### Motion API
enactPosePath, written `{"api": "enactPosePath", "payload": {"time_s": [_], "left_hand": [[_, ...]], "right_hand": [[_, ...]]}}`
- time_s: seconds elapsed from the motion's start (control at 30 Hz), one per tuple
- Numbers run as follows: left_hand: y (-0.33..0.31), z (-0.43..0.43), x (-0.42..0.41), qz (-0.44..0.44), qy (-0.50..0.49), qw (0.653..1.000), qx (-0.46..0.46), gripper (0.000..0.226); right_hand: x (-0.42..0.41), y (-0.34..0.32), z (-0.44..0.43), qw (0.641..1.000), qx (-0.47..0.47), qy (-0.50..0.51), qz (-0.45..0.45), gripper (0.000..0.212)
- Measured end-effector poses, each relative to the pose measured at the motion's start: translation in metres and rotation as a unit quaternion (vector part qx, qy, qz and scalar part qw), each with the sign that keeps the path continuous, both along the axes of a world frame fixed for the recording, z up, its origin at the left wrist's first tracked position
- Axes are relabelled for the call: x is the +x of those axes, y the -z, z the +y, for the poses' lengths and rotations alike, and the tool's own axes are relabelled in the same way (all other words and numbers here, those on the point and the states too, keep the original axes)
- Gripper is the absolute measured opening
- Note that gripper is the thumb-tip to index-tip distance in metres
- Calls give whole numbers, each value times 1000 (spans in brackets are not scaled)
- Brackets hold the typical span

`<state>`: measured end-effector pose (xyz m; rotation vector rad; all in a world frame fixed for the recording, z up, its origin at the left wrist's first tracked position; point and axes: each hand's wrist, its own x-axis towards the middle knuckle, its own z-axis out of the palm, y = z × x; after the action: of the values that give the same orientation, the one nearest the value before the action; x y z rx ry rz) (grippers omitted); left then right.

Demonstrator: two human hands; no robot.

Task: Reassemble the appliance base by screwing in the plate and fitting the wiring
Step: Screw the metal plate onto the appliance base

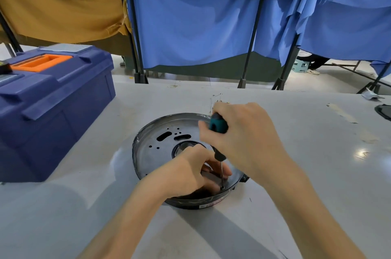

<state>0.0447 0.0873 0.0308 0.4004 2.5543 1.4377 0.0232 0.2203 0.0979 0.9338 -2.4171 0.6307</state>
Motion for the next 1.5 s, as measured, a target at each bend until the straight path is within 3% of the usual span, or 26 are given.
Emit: {"api": "enactPosePath", "payload": {"time_s": [0.13, 0.27, 0.33, 0.4, 0.47, 0.67, 0.77, 0.9, 1.03, 1.1, 1.13, 1.2, 1.27, 1.33, 1.4, 1.5], "left_hand": [[-2, 5, 4, 15, -32, 999, -14, 12], [3, 13, 7, 46, -64, 997, -10, 33], [2, 13, 9, 52, -70, 996, -14, 35], [0, 13, 7, 40, -72, 997, -4, 30], [-2, 12, 3, 40, -67, 997, -13, 29], [5, 13, 2, 69, -78, 994, -43, 22], [7, 15, 2, 81, -81, 992, -57, 16], [6, 18, 3, 93, -88, 987, -93, 15], [6, 19, 3, 86, -88, 988, -95, 10], [7, 20, 2, 85, -98, 986, -109, 13], [8, 21, 1, 84, -103, 985, -111, 14], [11, 21, 0, 73, -113, 985, -105, 12], [14, 19, -1, 61, -116, 987, -93, 9], [14, 17, 1, 73, -105, 989, -75, 8], [11, 14, 3, 64, -93, 993, -36, 8], [5, 13, 5, 57, -74, 996, 6, 19]], "right_hand": [[-3, 8, -16, 996, 1, 83, 14, 36], [-3, 9, -9, 994, -12, 96, 44, 52], [-8, 6, 2, 995, -69, 2, -75, 47], [-12, -2, 14, 950, -129, -129, -255, 44], [-17, -6, 26, 910, -132, -218, -326, 43], [-18, -4, 30, 950, -168, -157, -214, 19], [-15, 7, 25, 980, -160, -78, -86, 14], [-13, 17, 23, 979, -159, 65, 107, 27], [-6, 16, 14, 960, -113, 156, 205, 46], [-6, 14, 14, 969, -80, 152, 176, 54], [-7, 11, 18, 985, -73, 106, 116, 53], [-8, 0, 28, 991, -91, -36, -95, 31], [-8, -8, 38, 960, -92, -131, -230, 19], [-7, -9, 41, 963, -88, -133, -218, 20], [-6, -10, 36, 986, -79, -65, -134, 34], [-8, -3, 27, 997, -57, 48, -35, 35]]}}
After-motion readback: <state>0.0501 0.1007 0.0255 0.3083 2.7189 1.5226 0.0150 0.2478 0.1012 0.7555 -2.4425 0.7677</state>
